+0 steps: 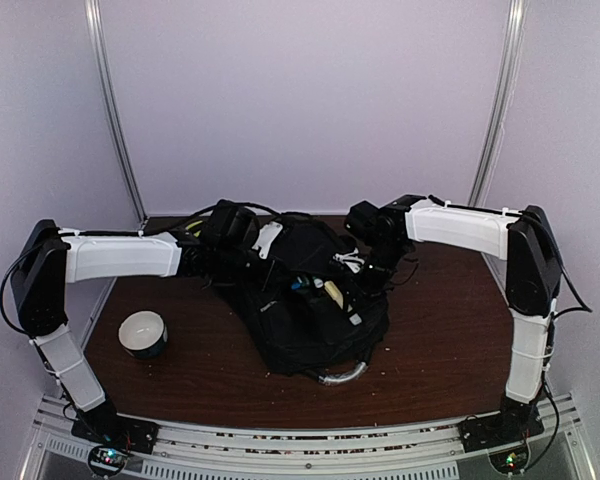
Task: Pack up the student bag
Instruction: Place the pen in the lower front pocket of the bag.
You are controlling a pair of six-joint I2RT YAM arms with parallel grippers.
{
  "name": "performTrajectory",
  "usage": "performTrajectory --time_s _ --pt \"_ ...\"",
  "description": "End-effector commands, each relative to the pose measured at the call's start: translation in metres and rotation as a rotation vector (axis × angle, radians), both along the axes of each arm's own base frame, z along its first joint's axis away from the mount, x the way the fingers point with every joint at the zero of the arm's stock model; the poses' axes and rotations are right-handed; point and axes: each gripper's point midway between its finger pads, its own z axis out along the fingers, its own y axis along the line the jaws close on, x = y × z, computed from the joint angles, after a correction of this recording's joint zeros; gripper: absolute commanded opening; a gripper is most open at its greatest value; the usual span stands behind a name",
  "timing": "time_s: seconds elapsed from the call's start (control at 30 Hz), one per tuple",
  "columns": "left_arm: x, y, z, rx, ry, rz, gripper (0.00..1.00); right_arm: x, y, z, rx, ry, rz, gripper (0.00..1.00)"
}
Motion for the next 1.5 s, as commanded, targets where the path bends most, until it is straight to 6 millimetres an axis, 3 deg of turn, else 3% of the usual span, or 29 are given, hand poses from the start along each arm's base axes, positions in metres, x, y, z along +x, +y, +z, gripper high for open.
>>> performTrajectory --time_s 0.0,0.23,0.5,0.63,0.8,0.93,1.07,1.2,1.3,1.37,1.47 --pt "-0.005 -0.02 0.054 -0.157 -0.112 -0.075 0.0 0.027 -0.003 0.0 -0.044 -0.053 -0.134 0.17" --pt "-0.007 -0.023 0.054 -0.166 -0.107 -0.094 0.0 0.043 -0.008 -0.009 -0.108 -0.081 -0.242 0.18" --pt "-0.01 -0.024 0.054 -0.174 -0.104 -0.107 0.0 0.041 0.0 -0.011 -0.071 -0.056 -0.225 0.41" --pt "-0.011 -0.024 0.054 -0.173 -0.107 -0.112 0.0 0.044 -0.006 0.001 -0.076 -0.114 -0.214 0.54" --pt "-0.01 -0.023 0.054 -0.166 -0.118 -0.115 0.0 0.039 -0.016 0.022 -0.055 -0.165 -0.191 0.56" --pt "-0.011 -0.021 0.054 -0.158 -0.129 -0.115 0.0 0.027 -0.031 0.039 -0.025 -0.2 -0.159 0.61" --pt "-0.011 -0.017 0.053 -0.137 -0.142 -0.11 0.0 0.007 -0.035 0.061 0.082 -0.226 -0.026 0.64" --pt "-0.012 -0.014 0.051 -0.128 -0.149 -0.109 0.0 0.002 -0.039 0.085 0.158 -0.27 0.126 0.62" --pt "-0.013 -0.013 0.049 -0.117 -0.149 -0.114 0.0 0.019 -0.048 0.095 0.1 -0.403 0.176 0.58" --pt "-0.014 -0.011 0.048 -0.113 -0.151 -0.111 0.0 0.024 -0.049 0.106 0.111 -0.497 0.213 0.46" --pt "-0.015 -0.011 0.045 -0.109 -0.145 -0.112 0.0 0.03 -0.05 0.134 0.172 -0.714 0.248 0.2"
